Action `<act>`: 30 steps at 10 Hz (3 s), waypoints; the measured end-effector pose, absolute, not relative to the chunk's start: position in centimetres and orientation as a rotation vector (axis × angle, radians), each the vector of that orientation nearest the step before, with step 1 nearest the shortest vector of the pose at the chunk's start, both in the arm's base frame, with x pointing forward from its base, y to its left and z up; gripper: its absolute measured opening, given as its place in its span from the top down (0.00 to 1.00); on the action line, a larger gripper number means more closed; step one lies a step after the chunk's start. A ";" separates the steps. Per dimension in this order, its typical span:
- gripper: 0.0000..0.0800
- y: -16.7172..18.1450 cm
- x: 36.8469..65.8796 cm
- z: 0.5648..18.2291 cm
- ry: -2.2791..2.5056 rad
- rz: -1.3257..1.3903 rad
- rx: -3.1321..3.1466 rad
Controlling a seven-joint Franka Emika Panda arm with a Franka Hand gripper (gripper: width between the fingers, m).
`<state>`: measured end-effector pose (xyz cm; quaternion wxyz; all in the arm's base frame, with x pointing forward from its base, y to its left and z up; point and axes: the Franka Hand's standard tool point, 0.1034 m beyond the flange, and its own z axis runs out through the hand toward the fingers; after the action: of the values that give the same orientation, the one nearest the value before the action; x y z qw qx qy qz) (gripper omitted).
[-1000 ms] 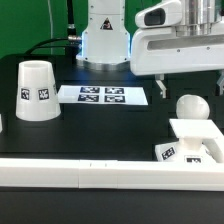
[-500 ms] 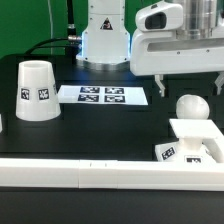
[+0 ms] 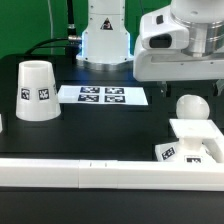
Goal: Assemble lamp
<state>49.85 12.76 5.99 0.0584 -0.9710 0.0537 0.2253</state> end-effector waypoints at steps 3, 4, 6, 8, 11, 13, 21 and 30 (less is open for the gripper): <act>0.13 12.9 49.2 5.3 0.123 0.941 -2.870; 0.13 12.9 49.2 4.7 0.123 0.982 -2.856; 0.13 12.8 47.7 3.9 0.105 1.202 -2.779; 0.13 13.1 47.5 3.0 0.086 1.372 -2.701; 0.13 13.3 47.6 1.6 0.089 1.322 -2.723; 0.13 13.2 47.5 1.0 0.093 1.317 -2.725; 0.28 13.1 47.7 0.8 0.086 1.302 -2.728; 0.28 10.1 52.1 10.0 -0.135 1.162 -2.727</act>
Offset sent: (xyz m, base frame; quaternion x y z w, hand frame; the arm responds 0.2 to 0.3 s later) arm -0.0027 -0.0018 -0.0125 -0.0027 -0.1222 -0.0039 0.9925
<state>52.07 10.05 9.96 0.0873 -0.9155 -0.0455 0.3900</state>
